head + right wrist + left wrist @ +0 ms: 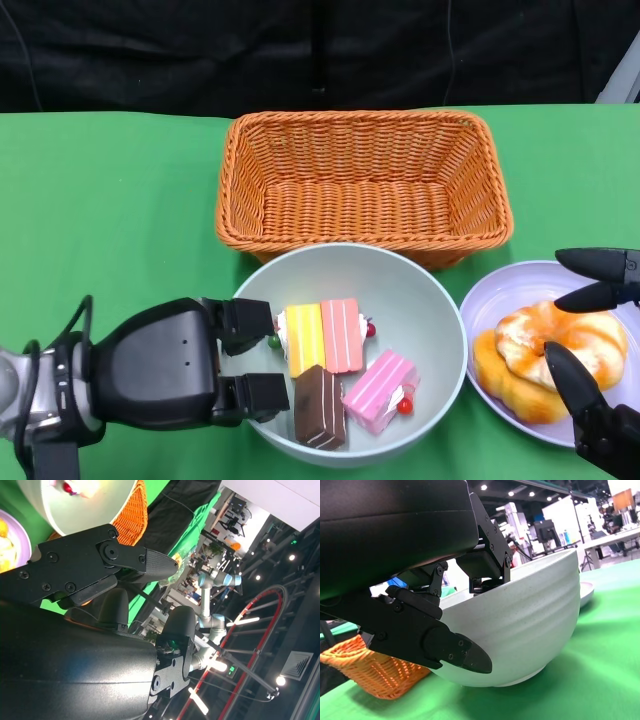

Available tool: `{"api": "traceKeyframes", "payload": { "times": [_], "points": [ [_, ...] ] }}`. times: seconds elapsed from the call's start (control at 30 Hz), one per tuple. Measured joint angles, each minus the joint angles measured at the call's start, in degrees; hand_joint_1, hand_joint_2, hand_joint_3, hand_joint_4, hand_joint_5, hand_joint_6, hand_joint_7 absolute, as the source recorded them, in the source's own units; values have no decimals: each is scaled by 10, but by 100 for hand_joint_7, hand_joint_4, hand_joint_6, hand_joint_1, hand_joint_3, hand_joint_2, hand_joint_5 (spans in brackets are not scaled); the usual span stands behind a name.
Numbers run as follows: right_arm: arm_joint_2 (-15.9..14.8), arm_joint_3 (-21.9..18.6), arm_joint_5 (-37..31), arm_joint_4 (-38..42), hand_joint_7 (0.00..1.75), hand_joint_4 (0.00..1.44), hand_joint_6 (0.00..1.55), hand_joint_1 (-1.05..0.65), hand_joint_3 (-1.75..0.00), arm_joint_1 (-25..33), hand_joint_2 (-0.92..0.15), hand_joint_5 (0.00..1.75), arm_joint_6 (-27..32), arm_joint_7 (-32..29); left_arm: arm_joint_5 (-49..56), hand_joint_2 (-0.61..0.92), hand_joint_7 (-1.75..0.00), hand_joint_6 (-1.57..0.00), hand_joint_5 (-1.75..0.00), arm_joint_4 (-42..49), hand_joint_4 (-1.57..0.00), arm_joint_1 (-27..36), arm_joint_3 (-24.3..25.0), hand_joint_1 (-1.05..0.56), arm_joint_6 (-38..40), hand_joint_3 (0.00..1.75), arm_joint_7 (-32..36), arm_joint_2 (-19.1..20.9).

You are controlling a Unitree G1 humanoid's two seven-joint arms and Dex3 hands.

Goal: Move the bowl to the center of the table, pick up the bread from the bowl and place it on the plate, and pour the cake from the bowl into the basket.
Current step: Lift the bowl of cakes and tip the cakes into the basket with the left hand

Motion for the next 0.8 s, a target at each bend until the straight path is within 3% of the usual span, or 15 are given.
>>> {"api": "traceKeyframes", "payload": {
  "times": [0.1, 0.23, 0.4, 0.43, 0.47, 0.57, 0.63, 0.8],
  "points": [
    [0, 0, -1, 1, 129, 20, 0, -44, -69, 0, -77, 155, 0, 0, -7, 91, -159, -79, -175, -13, -94, 9, 16, -29, 0, 1, -1, 5],
    [-2, 3, 2, 2, 131, 31, 1, -40, -60, 10, -79, 151, 5, 11, -68, 92, -169, -76, -175, -52, -96, 42, 58, -27, -32, 3, -53, 20],
    [-7, 12, 4, 12, 129, 30, 6, -36, -59, 14, -78, 142, 13, 31, -129, 91, -175, -76, -175, -91, -99, 60, 120, -22, -67, 16, -90, 20],
    [-8, 13, 4, 13, 128, 31, 8, -34, -60, 15, -77, 141, 13, 32, -140, 79, -175, -76, -175, -95, -99, 62, 130, -21, -72, 41, -100, 19],
    [-8, 14, 4, 15, 127, 33, 10, -33, -62, 15, -76, 142, 13, 33, -152, 58, -175, -76, -175, -98, -100, 64, 139, -20, -78, 82, -113, 17],
    [-9, 17, 6, 22, 126, 35, 15, -27, -73, 15, -70, 148, 13, 39, -212, 30, -175, -75, -175, -100, -101, 71, 165, -16, -105, 133, -164, 9],
    [-9, 19, 10, 24, 128, 35, 19, -24, -83, 16, -65, 151, 13, 45, -265, 23, -175, -75, -175, -100, -101, 78, 181, -14, -123, 148, -204, -3],
    [-9, 27, 17, 39, 135, 45, 36, -16, -101, 20, -52, 153, 13, 54, -399, 24, -175, -76, -175, -91, -102, 83, 220, -14, -146, 155, -304, -43]
  ]
}}
